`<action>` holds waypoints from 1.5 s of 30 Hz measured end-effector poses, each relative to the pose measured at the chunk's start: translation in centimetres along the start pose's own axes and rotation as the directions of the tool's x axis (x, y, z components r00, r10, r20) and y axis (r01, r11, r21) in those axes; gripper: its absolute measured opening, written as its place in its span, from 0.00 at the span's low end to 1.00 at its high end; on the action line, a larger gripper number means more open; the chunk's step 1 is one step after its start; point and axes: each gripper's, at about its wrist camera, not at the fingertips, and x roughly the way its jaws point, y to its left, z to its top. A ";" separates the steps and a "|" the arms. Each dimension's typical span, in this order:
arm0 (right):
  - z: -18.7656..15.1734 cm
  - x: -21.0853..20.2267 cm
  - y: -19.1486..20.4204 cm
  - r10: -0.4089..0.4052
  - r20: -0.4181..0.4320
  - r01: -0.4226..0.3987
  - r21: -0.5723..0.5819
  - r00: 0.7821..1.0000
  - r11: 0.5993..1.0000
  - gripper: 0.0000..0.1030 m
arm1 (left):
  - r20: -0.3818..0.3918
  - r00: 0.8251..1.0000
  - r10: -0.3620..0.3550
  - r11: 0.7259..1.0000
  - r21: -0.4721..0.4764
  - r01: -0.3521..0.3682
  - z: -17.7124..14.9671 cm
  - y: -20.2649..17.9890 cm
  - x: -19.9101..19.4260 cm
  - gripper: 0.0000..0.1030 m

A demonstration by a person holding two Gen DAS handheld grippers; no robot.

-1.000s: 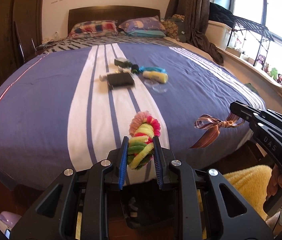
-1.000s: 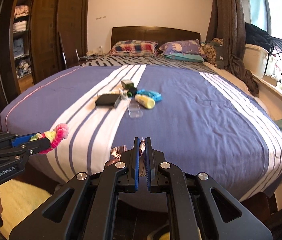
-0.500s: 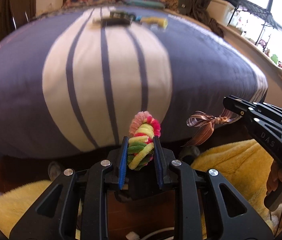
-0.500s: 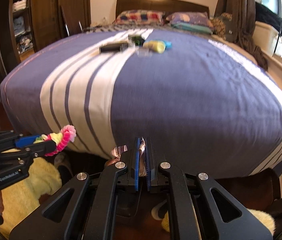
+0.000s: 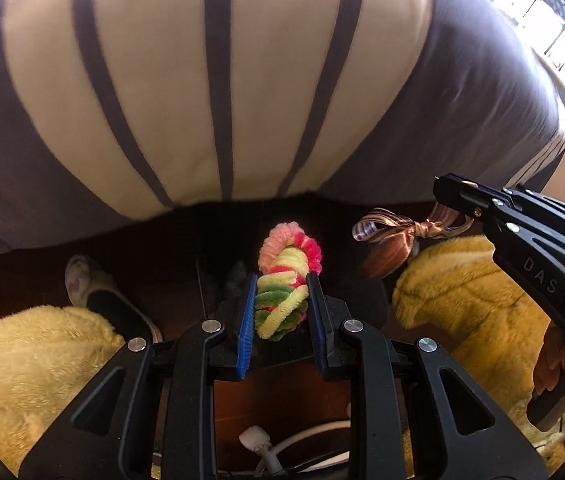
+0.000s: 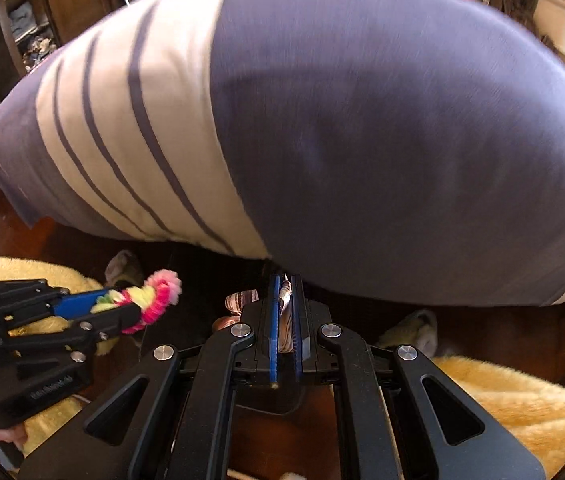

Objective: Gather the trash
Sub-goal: 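Lower both held items into the black bin and open both tools, then grasp the clear plastic box with the right tool while the left tool grasps the black square case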

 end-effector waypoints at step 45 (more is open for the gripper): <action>10.4 -10.9 -4.0 -0.022 0.342 -0.010 0.092 0.940 0.996 0.90 | 0.331 0.932 0.151 0.984 0.042 -0.175 7.8 -0.4 -13.4 0.85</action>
